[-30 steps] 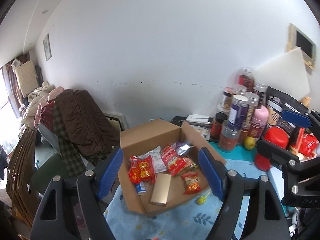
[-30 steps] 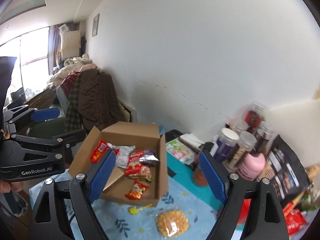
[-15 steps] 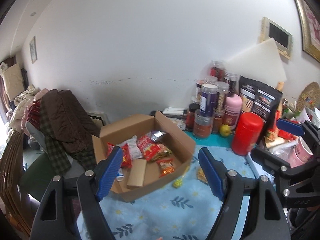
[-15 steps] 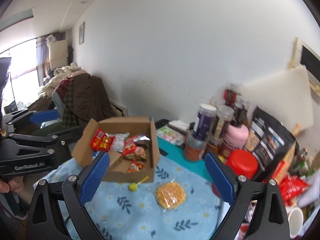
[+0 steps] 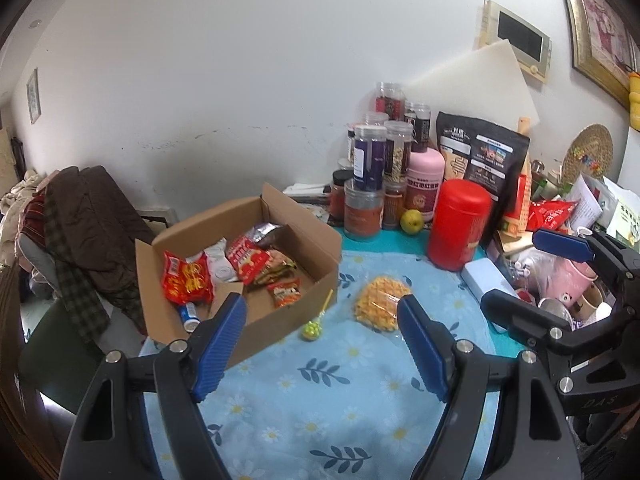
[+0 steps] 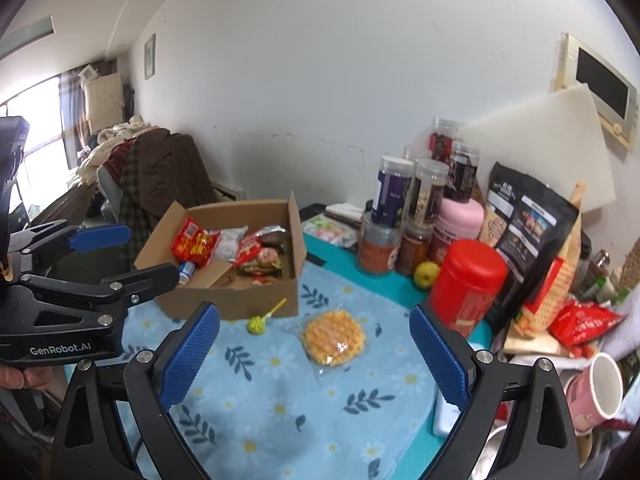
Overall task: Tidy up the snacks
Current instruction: 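Withdraw both grippers from the box back over the table, then grasp the yellow lollipop with the left gripper while the right approaches the waffle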
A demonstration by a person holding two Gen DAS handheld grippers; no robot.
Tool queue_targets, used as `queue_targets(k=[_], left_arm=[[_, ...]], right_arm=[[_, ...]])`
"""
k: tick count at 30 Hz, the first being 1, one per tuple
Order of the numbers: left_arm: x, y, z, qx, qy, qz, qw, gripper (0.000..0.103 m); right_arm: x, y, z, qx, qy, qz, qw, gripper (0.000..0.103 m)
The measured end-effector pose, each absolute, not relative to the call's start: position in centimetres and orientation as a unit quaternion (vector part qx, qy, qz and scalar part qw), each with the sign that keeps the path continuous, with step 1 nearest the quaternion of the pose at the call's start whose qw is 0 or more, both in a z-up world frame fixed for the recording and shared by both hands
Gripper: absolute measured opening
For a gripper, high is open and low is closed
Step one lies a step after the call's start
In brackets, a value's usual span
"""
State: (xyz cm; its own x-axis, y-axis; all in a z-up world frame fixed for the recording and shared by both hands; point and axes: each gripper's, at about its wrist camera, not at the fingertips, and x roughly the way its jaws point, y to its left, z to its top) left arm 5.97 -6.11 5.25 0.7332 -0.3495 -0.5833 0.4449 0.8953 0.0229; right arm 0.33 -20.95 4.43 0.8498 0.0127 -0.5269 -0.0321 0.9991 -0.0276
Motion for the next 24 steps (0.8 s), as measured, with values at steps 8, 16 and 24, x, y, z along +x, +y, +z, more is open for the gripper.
queue_targets(k=[8, 16, 24], left_arm=[[7.3, -6.5, 2.5, 0.076, 0.322, -0.215, 0.919, 0.078], [9.9, -7.3, -1.4, 0.071, 0.357, -0.201, 0.909, 0.078], [13.2, -8.3, -5.3, 0.073, 0.39, -0.179, 0.9, 0.078]], right_arm=[[1.3, -22.1, 1.7, 0.008, 0.299, 0.024, 0.954, 0.097], [3.9, -22.6, -1.4, -0.003, 0.329, 0.03, 0.944, 0.097], [7.7, -23.4, -5.3, -0.005, 0.374, 0.041, 0.926, 0.097]])
